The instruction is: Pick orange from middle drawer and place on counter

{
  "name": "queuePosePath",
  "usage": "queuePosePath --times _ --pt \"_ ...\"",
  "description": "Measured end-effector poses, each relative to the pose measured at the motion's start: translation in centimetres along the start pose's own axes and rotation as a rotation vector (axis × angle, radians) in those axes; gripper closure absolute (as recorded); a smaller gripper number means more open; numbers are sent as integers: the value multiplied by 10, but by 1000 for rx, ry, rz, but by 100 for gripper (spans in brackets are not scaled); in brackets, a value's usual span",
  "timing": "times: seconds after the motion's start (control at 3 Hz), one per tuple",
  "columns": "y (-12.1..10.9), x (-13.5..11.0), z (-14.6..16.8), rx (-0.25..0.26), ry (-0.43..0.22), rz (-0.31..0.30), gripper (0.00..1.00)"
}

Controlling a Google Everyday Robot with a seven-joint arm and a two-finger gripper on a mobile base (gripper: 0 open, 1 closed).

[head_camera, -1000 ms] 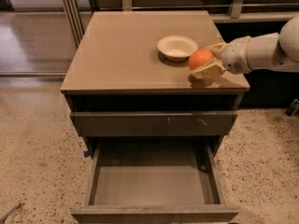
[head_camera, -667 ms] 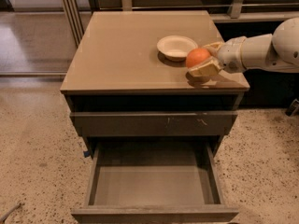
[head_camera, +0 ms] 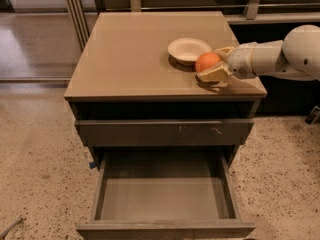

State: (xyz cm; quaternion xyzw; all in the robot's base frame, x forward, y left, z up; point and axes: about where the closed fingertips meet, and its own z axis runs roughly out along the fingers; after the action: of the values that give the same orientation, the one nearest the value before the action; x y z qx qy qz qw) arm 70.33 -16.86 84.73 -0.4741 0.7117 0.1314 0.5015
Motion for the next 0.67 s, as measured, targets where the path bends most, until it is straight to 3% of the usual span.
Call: queuePosePath --times 0.67 --pt "1 7 6 -7 -2 24 100"
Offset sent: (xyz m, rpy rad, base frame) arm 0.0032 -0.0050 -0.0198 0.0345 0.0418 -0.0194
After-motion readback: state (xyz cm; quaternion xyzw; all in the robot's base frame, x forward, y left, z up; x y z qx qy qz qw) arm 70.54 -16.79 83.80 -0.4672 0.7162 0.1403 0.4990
